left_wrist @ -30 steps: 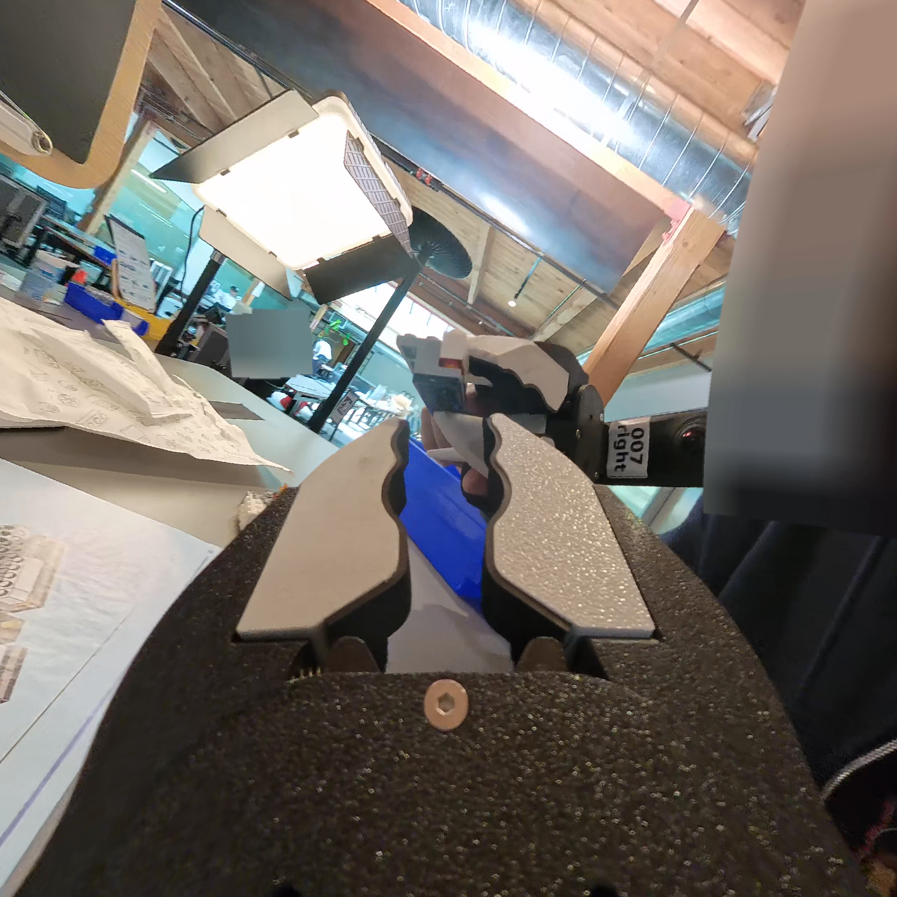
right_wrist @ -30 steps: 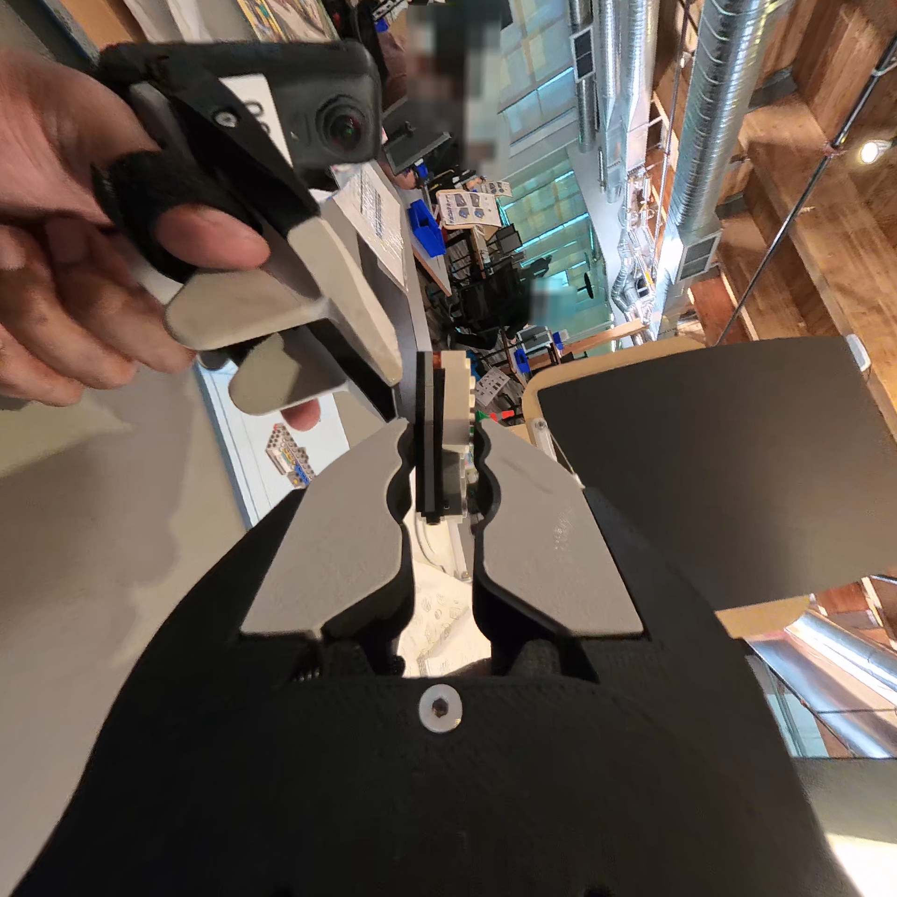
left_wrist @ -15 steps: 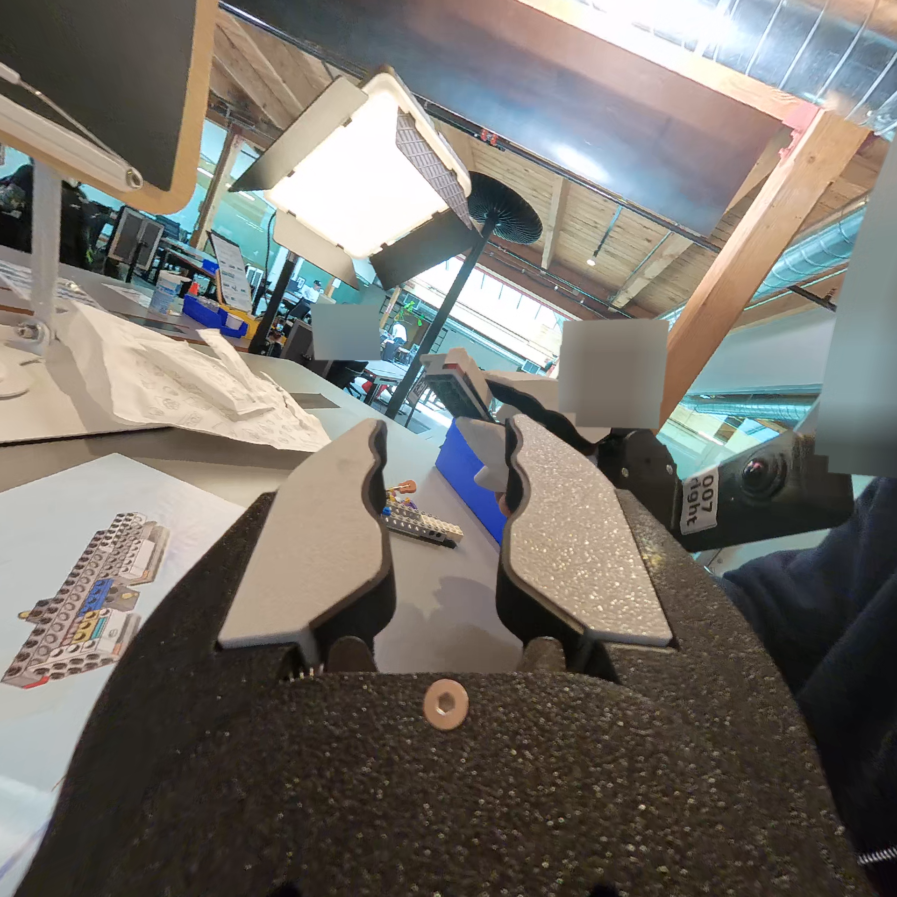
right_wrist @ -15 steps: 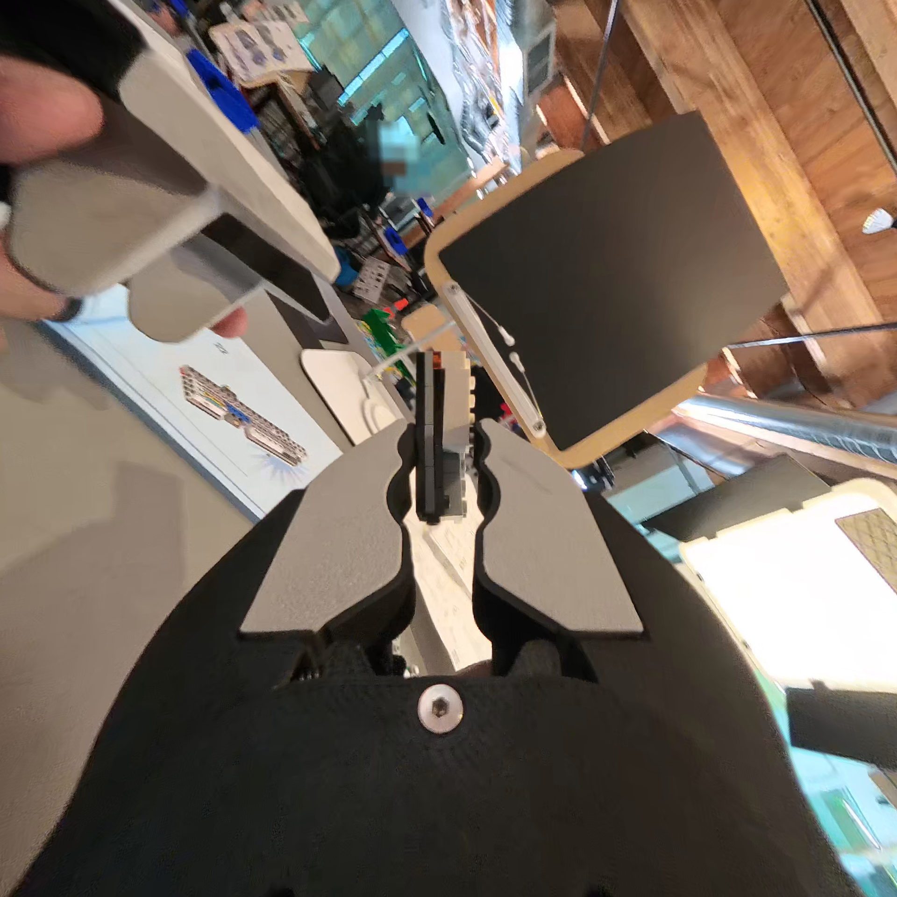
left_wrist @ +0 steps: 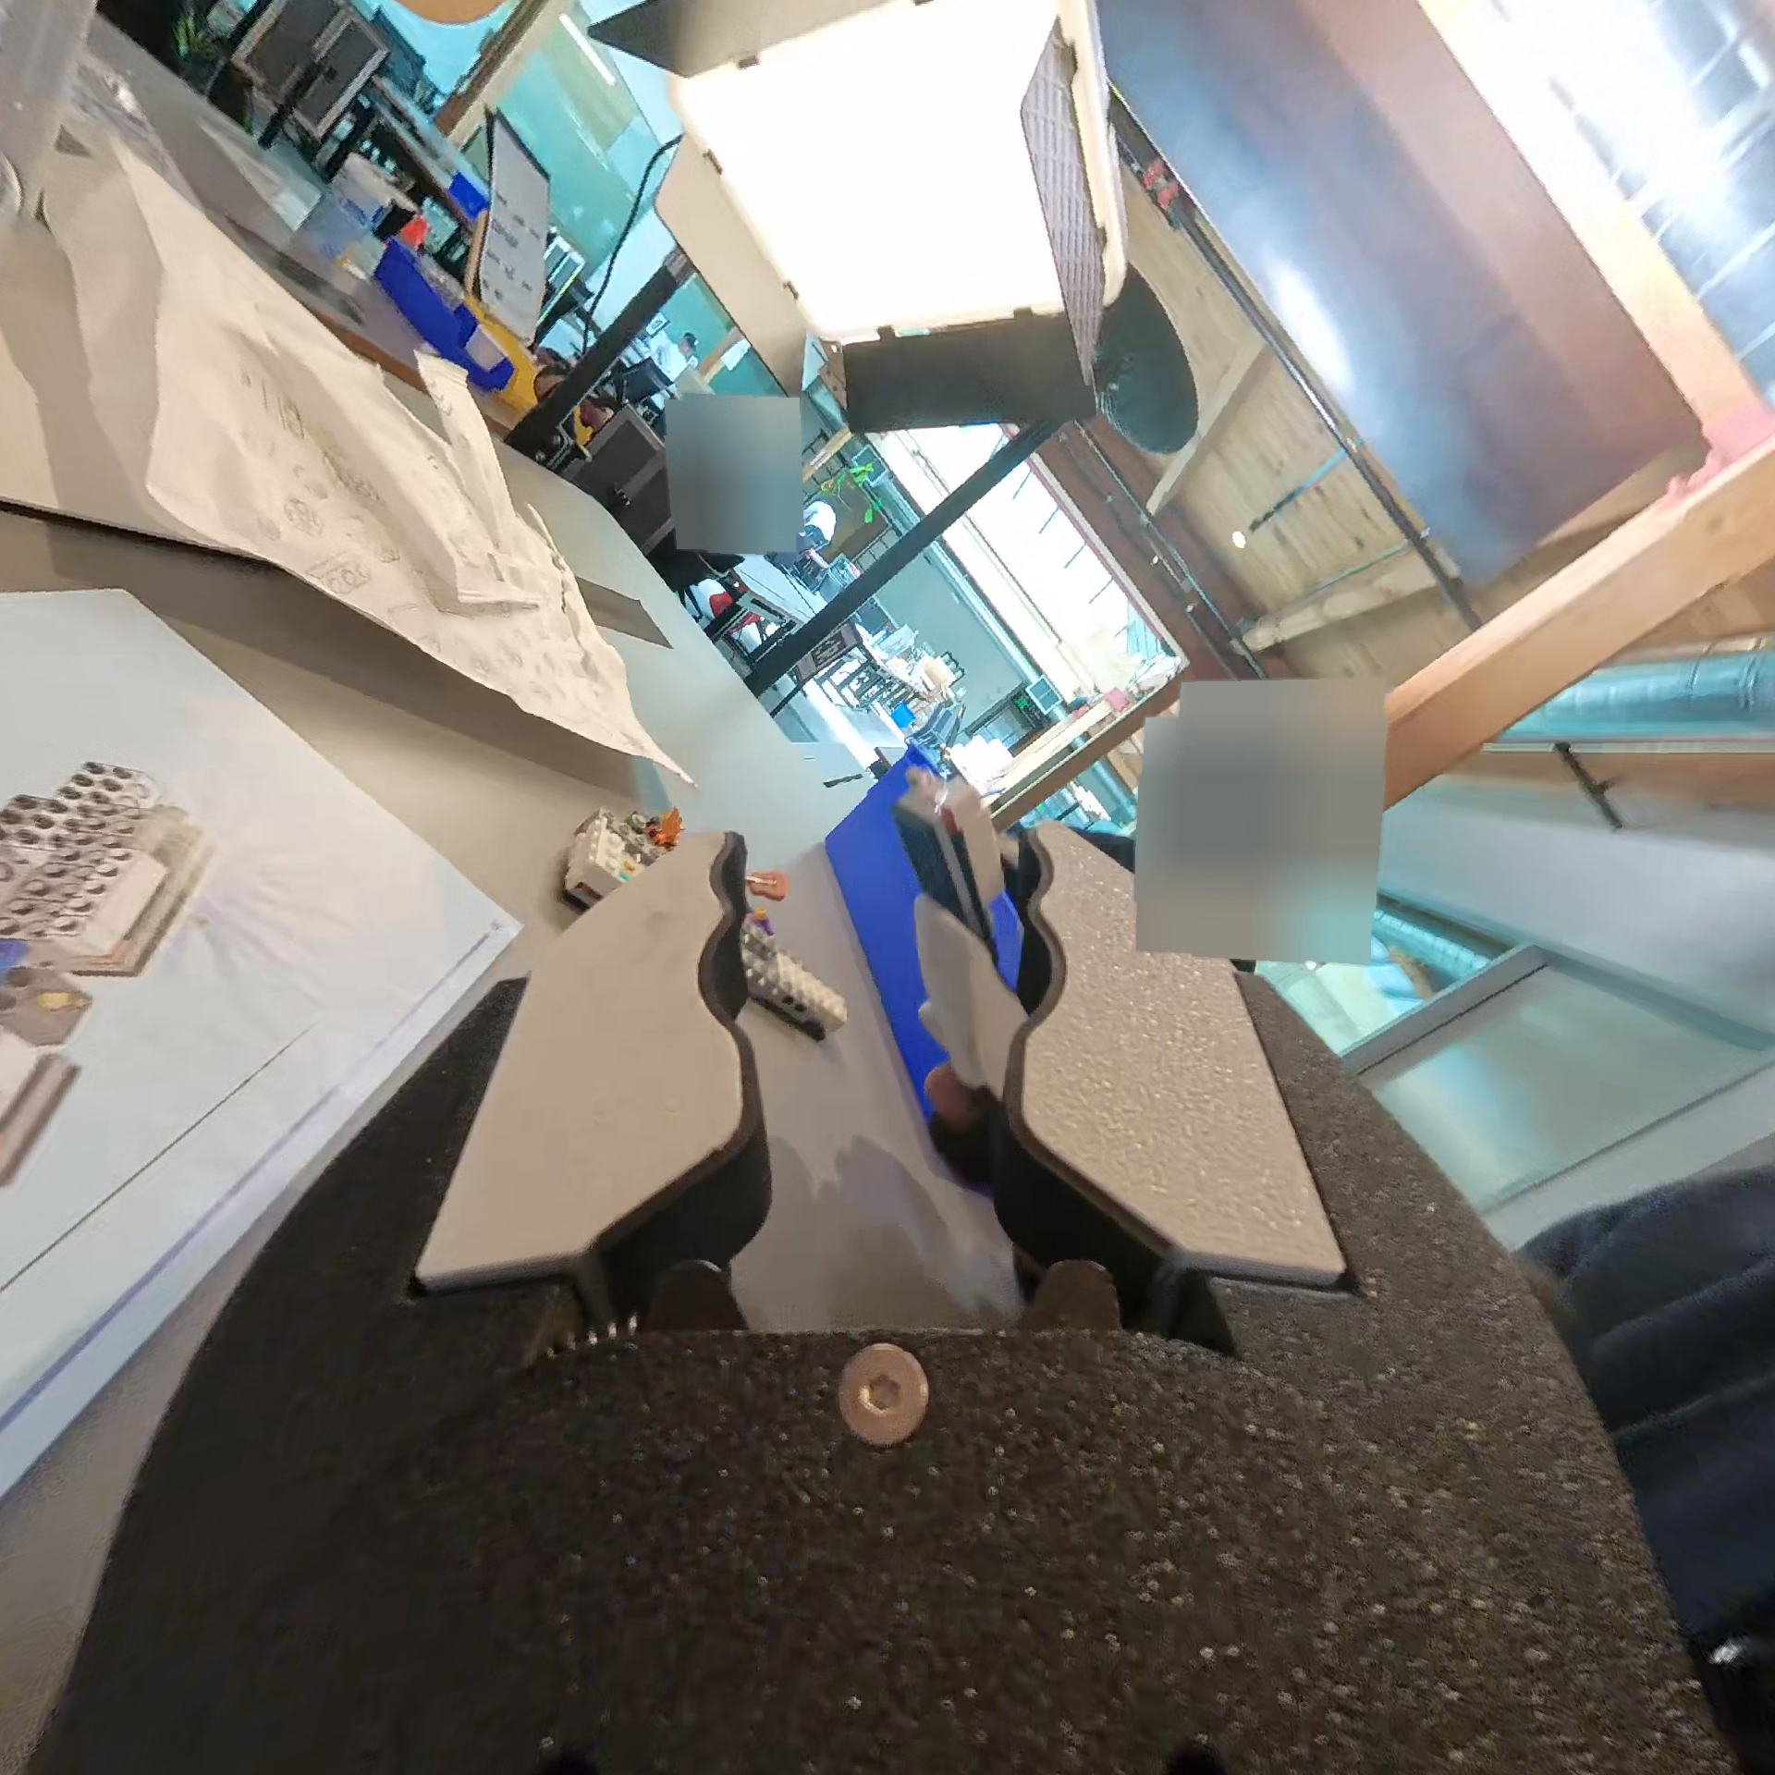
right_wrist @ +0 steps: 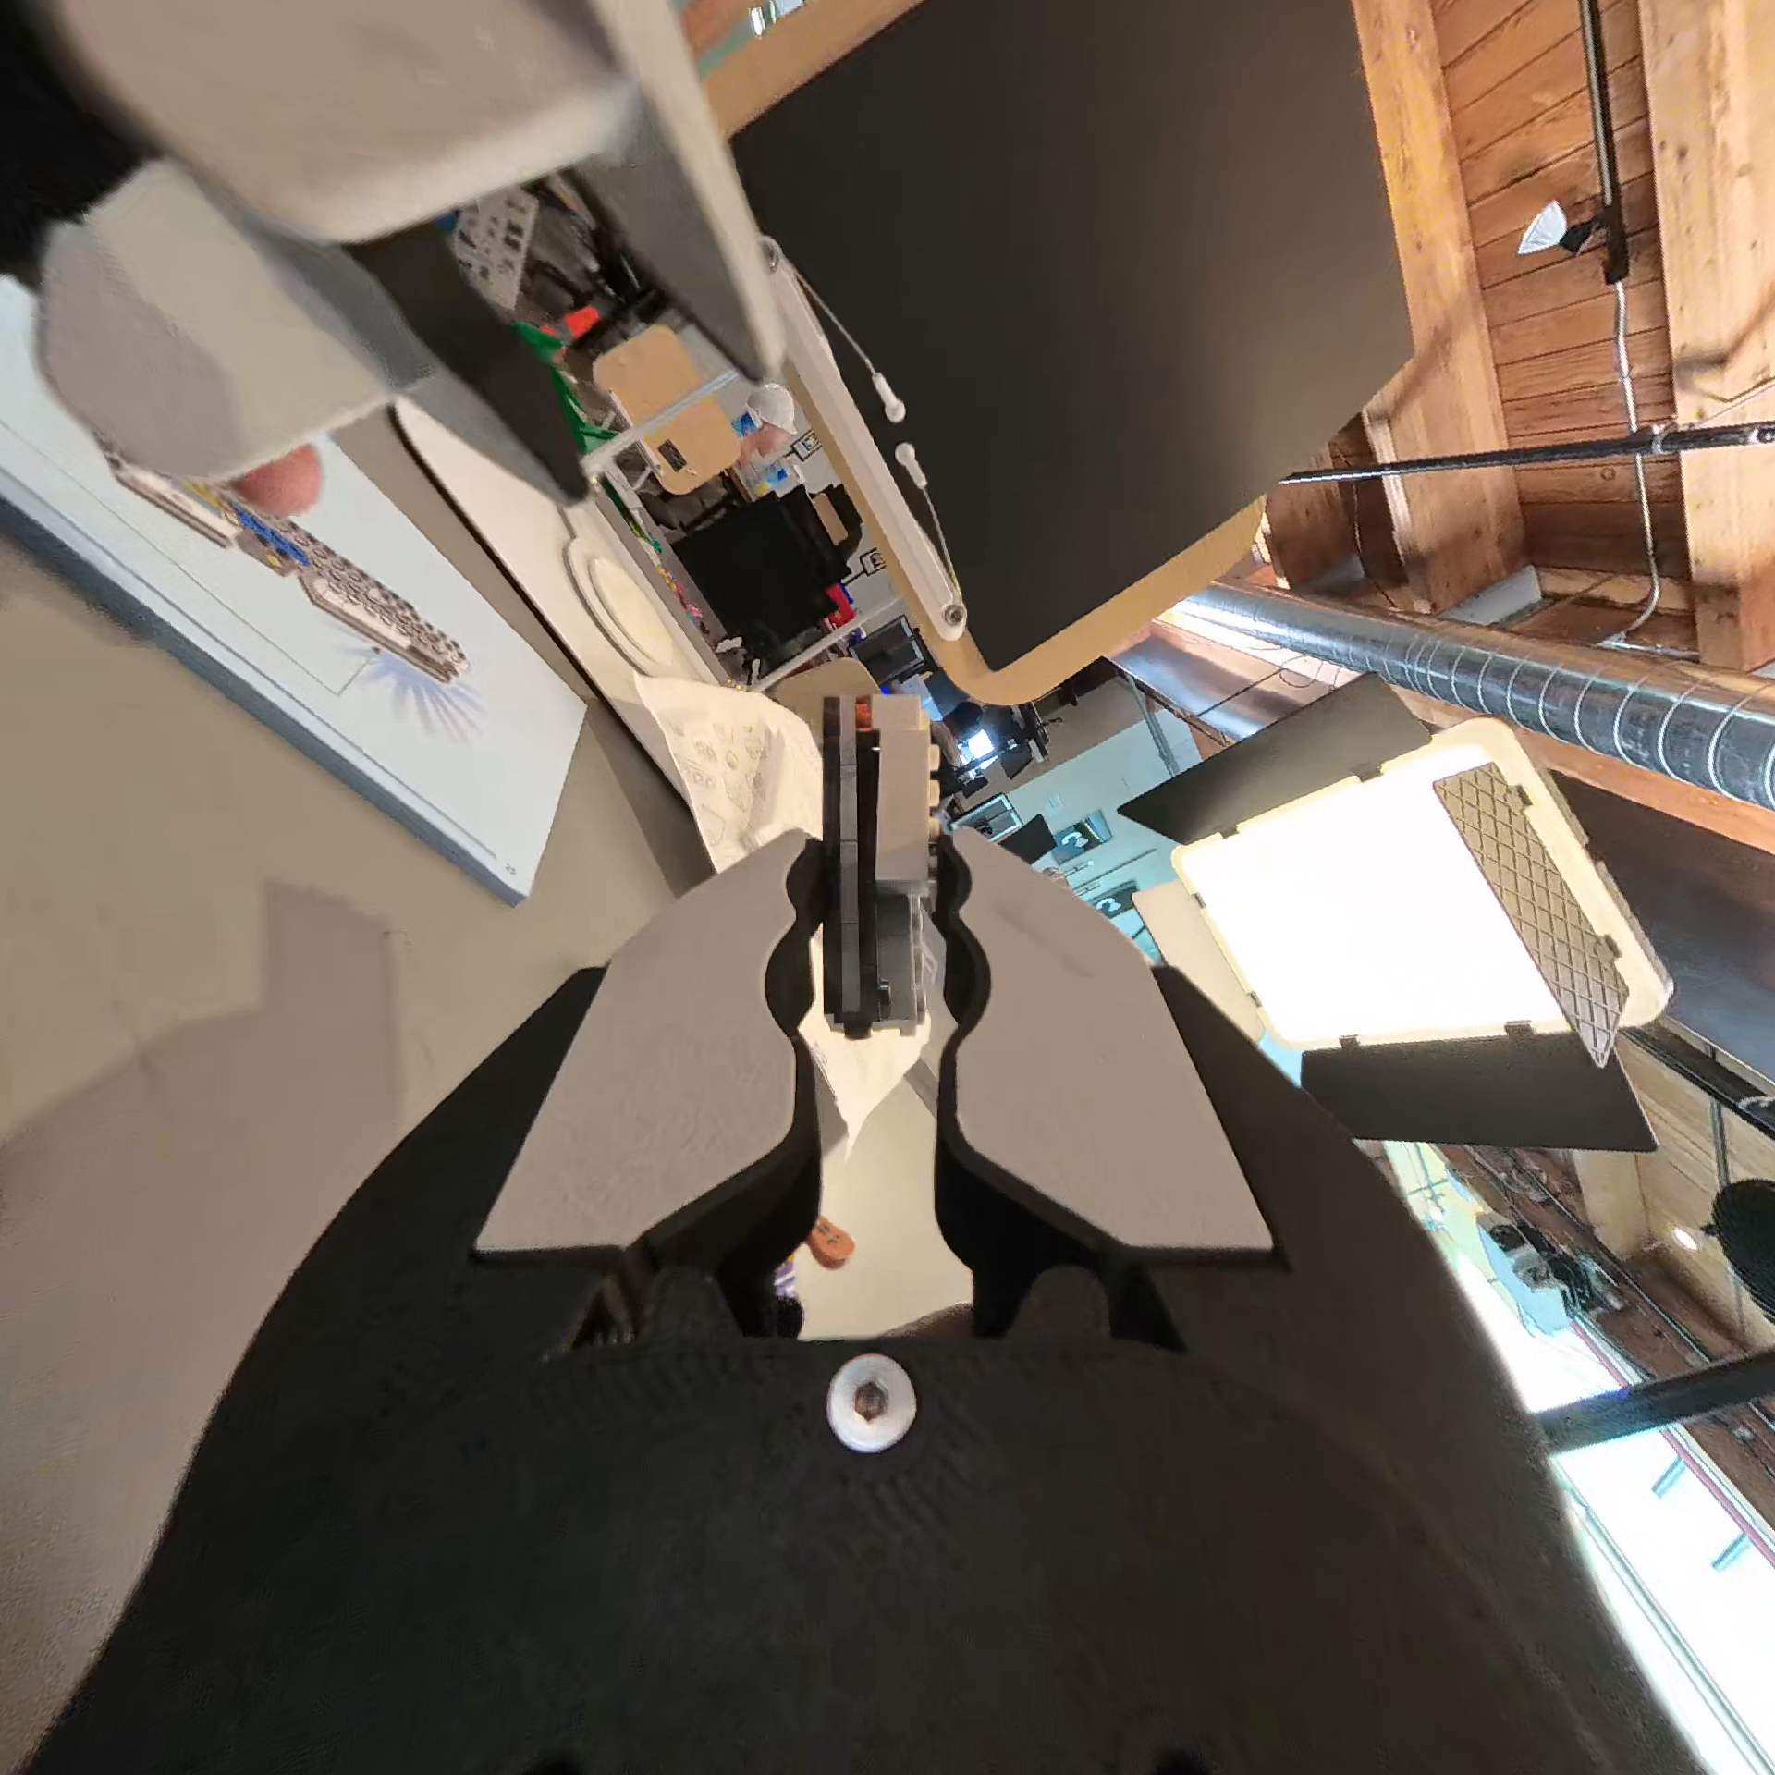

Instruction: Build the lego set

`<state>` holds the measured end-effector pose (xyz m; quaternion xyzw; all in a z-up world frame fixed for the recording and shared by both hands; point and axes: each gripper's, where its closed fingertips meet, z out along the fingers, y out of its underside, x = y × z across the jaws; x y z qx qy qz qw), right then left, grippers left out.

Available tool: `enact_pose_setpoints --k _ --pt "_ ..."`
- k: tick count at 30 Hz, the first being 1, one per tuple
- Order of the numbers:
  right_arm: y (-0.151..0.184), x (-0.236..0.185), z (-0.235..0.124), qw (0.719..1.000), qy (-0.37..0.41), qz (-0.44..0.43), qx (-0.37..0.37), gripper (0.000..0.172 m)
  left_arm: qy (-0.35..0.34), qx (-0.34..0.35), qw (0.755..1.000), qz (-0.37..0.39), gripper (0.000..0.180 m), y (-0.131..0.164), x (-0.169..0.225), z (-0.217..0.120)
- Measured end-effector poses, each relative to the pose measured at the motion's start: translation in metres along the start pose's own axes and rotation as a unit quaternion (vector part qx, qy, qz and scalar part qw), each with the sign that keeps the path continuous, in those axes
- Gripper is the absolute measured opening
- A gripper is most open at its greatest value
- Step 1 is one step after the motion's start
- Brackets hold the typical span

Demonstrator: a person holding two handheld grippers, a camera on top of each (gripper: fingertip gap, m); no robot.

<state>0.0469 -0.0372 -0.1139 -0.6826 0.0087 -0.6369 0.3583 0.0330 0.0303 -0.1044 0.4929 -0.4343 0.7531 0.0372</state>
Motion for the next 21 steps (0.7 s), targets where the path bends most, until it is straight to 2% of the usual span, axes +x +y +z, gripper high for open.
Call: enact_pose_setpoints --k 2,6,15,21 --pt "0.003 -0.002 -0.002 1.0 0.007 -0.017 -0.005 0.022 -0.021 -0.01 0.999 -0.036 0.054 -0.002 -0.002 0.016" --pt "-0.002 -0.007 -0.007 0.997 0.019 -0.071 0.012 0.022 -0.03 -0.054 0.994 -0.088 0.059 0.019 0.001 0.037" --pt "-0.013 -0.016 -0.01 0.994 0.015 -0.102 0.033 0.022 -0.057 -0.097 0.986 -0.126 0.048 0.045 0.002 0.037" --pt "-0.013 -0.019 -0.009 0.992 0.02 -0.117 0.039 0.022 -0.048 -0.092 0.985 -0.139 0.038 0.045 0.003 0.037"
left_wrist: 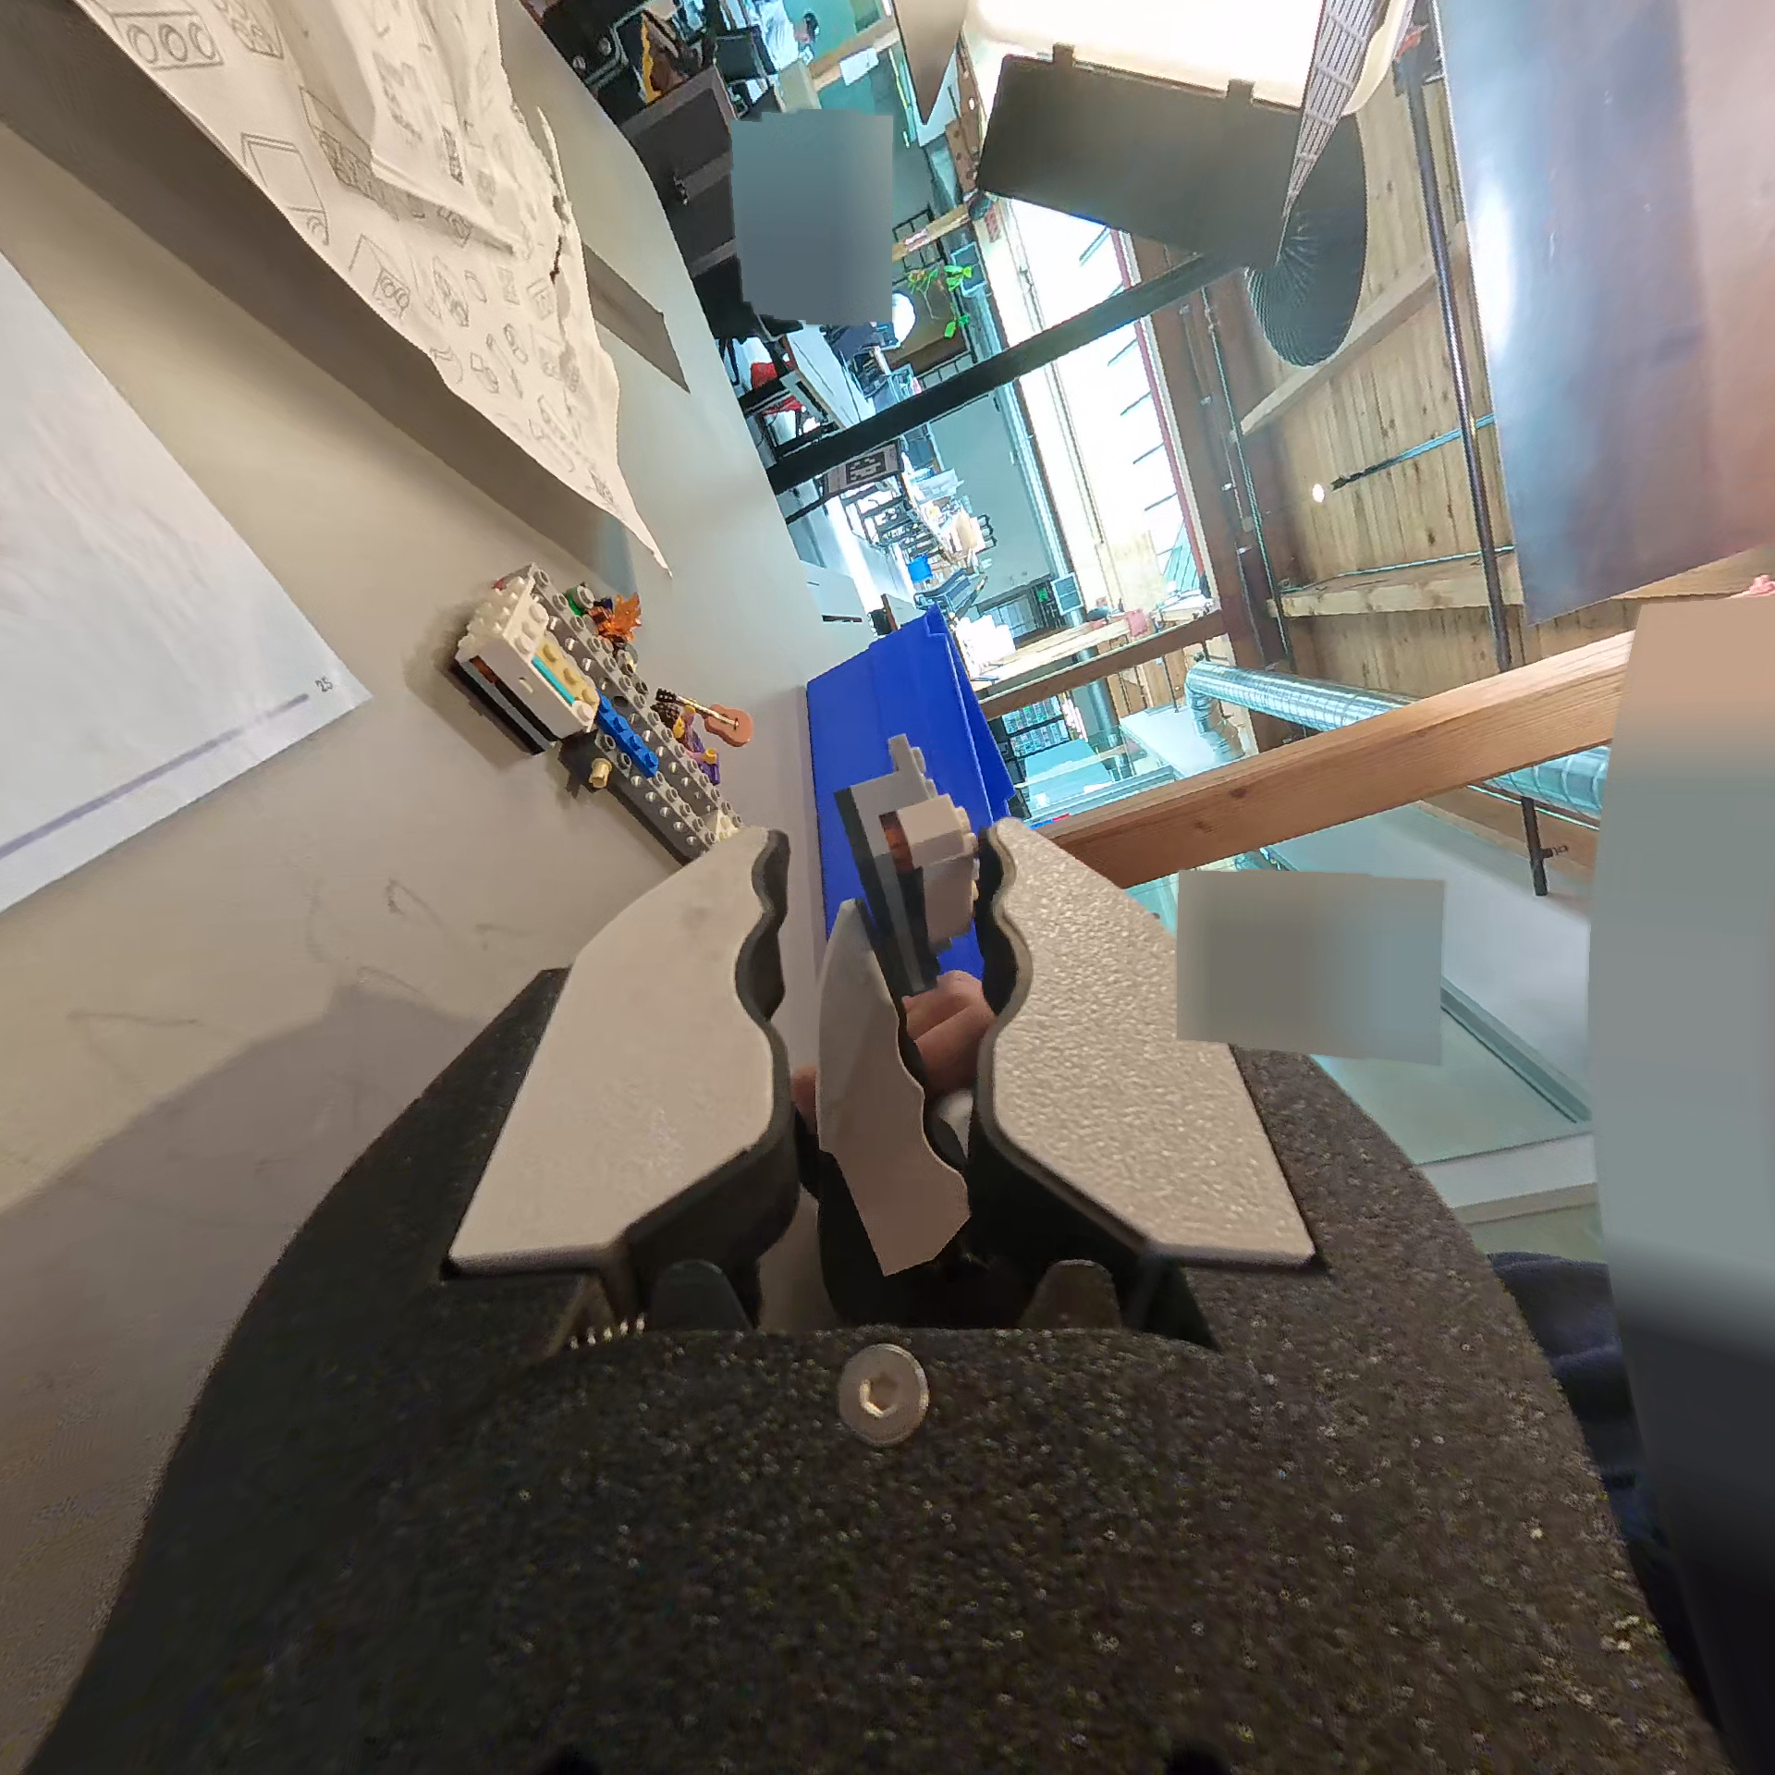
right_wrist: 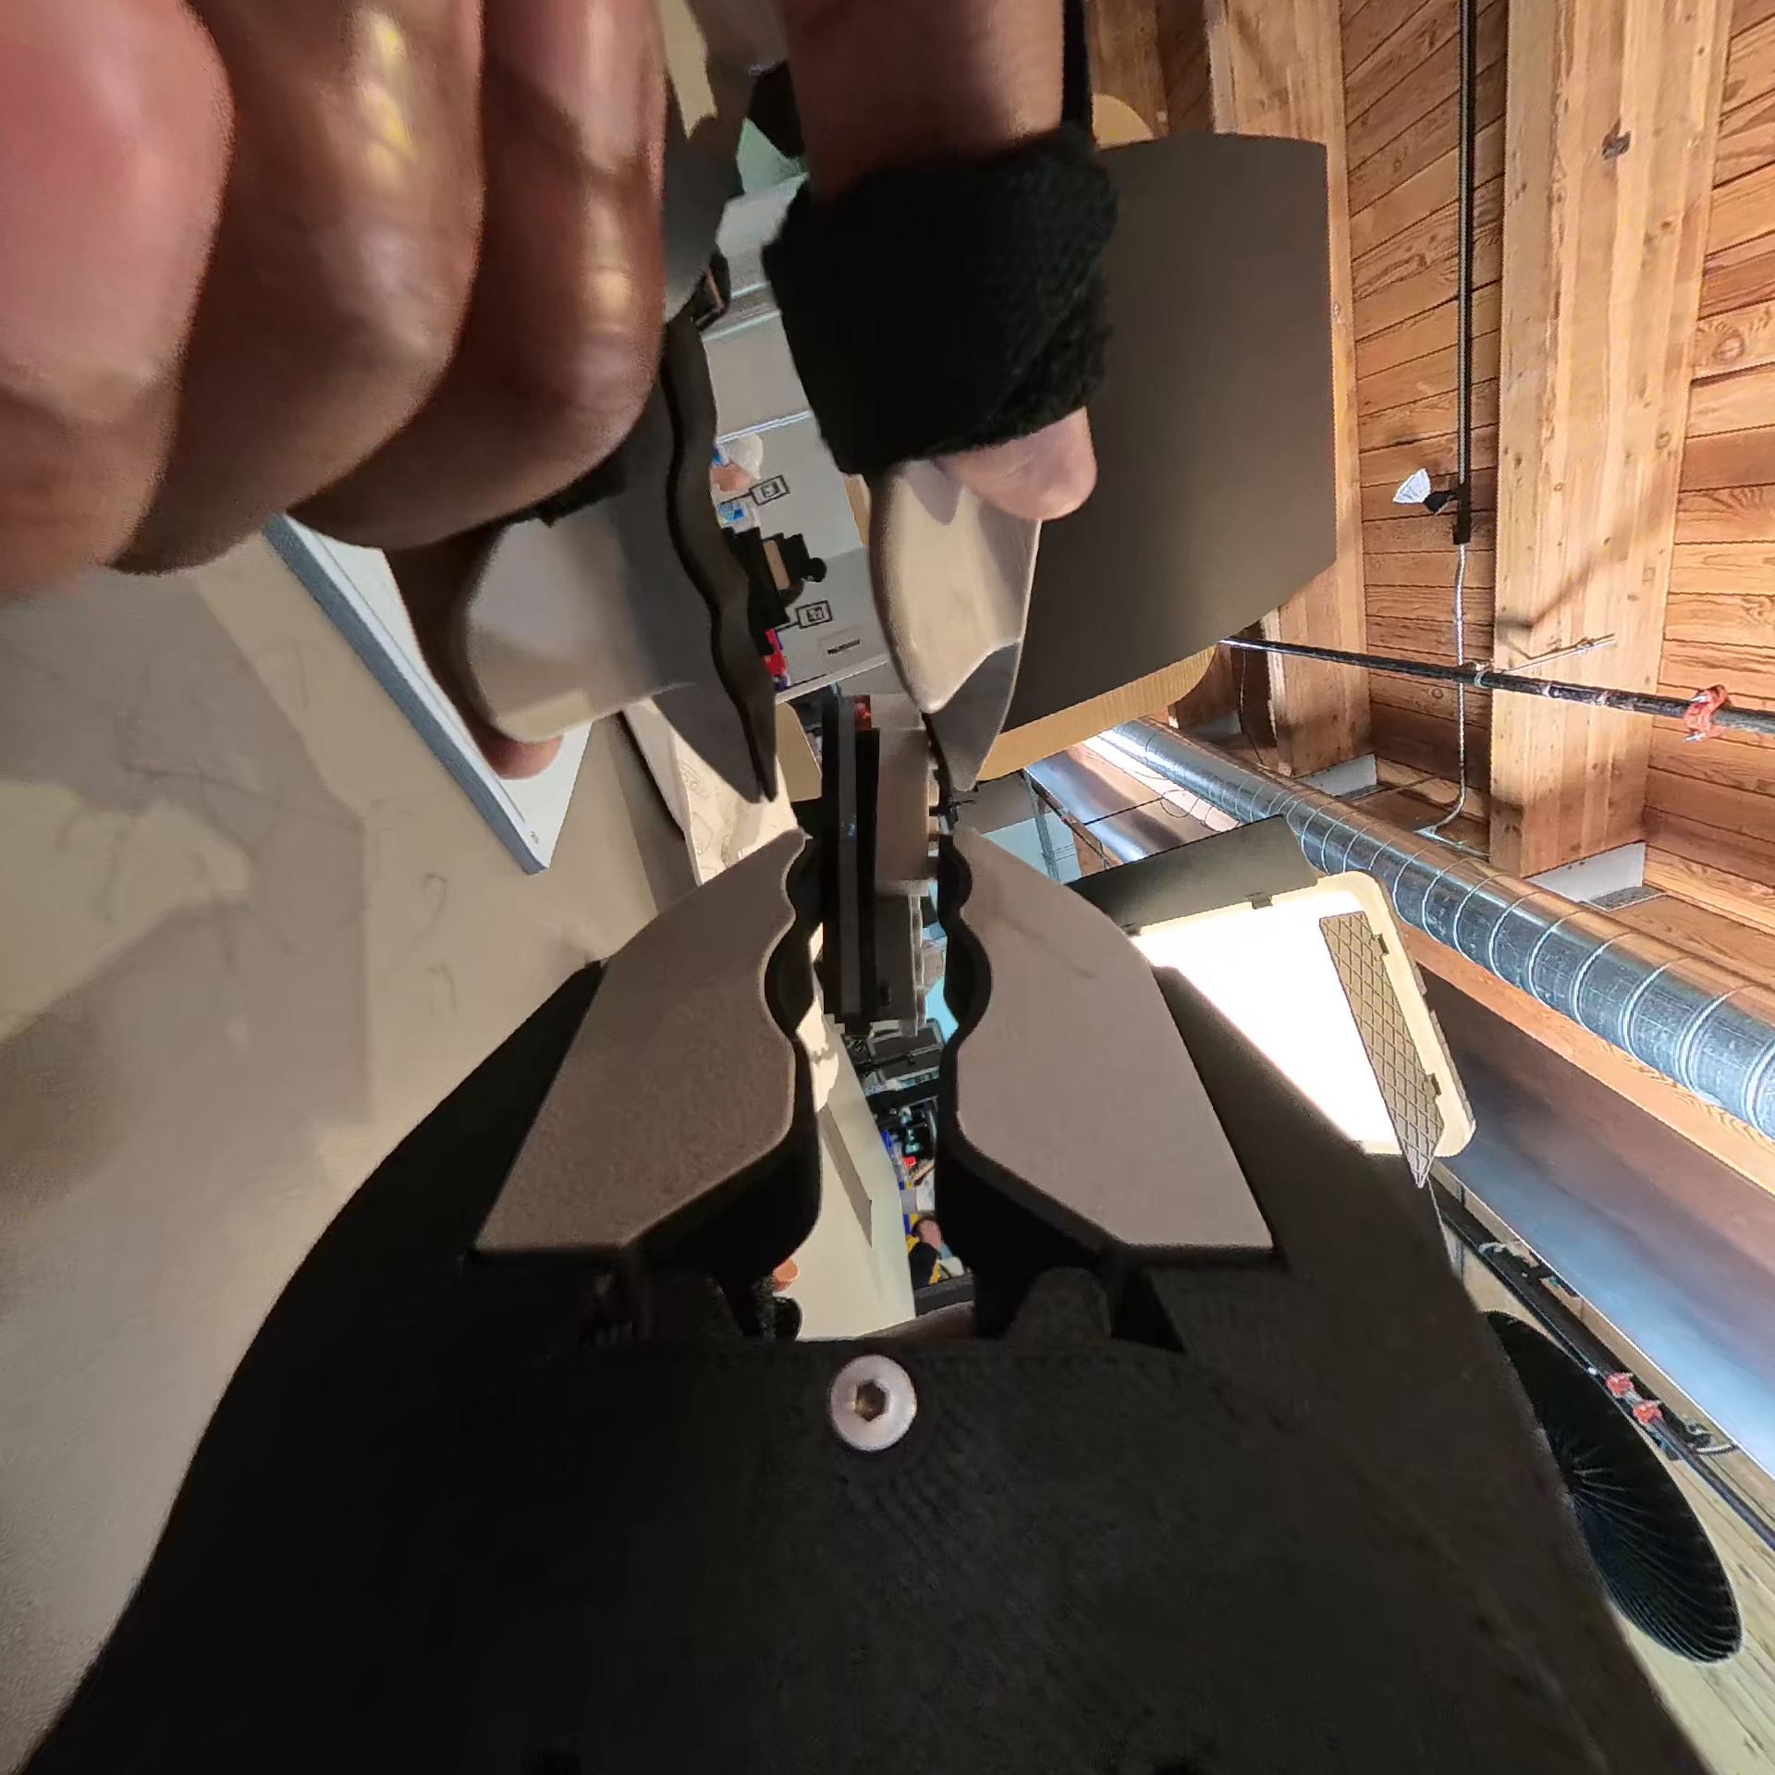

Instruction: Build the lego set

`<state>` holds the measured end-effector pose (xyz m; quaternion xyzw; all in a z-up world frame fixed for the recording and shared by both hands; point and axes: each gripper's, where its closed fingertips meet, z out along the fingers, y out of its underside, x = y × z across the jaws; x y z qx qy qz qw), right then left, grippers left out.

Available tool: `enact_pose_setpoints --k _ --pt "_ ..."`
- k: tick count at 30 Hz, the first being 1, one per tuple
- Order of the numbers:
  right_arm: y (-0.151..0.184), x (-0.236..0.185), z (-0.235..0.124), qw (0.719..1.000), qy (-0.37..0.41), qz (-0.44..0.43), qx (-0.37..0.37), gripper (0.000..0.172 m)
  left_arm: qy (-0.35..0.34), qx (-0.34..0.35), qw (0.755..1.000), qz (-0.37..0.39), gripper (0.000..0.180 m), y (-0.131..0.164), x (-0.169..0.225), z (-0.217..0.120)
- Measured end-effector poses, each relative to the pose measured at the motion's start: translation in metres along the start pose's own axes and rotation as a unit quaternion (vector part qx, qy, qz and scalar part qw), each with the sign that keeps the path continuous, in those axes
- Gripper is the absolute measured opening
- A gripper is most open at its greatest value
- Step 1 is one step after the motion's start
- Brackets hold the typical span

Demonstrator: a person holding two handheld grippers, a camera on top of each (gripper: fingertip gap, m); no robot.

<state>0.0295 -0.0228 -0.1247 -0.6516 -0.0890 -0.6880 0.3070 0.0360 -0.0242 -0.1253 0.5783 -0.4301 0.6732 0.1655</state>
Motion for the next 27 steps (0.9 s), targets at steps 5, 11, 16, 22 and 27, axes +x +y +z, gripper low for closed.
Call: enact_pose_setpoints --k 5,11,16,22,27 --pt "-0.0027 -0.0021 -0.0007 1.0 -0.002 -0.005 0.006 0.022 0.019 0.006 1.0 0.0 0.026 0.0014 0.0038 -0.0013" --pt "-0.0036 -0.0021 -0.0012 1.0 -0.003 -0.008 0.009 0.022 0.021 0.02 1.0 0.006 0.025 0.0016 0.0031 -0.0031" --pt "-0.0048 -0.0008 -0.0024 1.0 -0.001 -0.012 0.013 0.023 0.034 0.024 0.999 -0.001 0.023 0.0023 0.0043 -0.003" --pt "-0.0045 -0.0017 -0.0019 1.0 -0.006 -0.008 0.015 0.023 0.034 0.028 0.999 0.0 0.023 0.0016 0.0031 -0.0028" --pt "0.0001 0.0011 0.0022 0.996 -0.044 0.074 0.017 0.022 0.036 0.02 0.999 0.008 0.055 -0.0012 0.0043 0.0004"
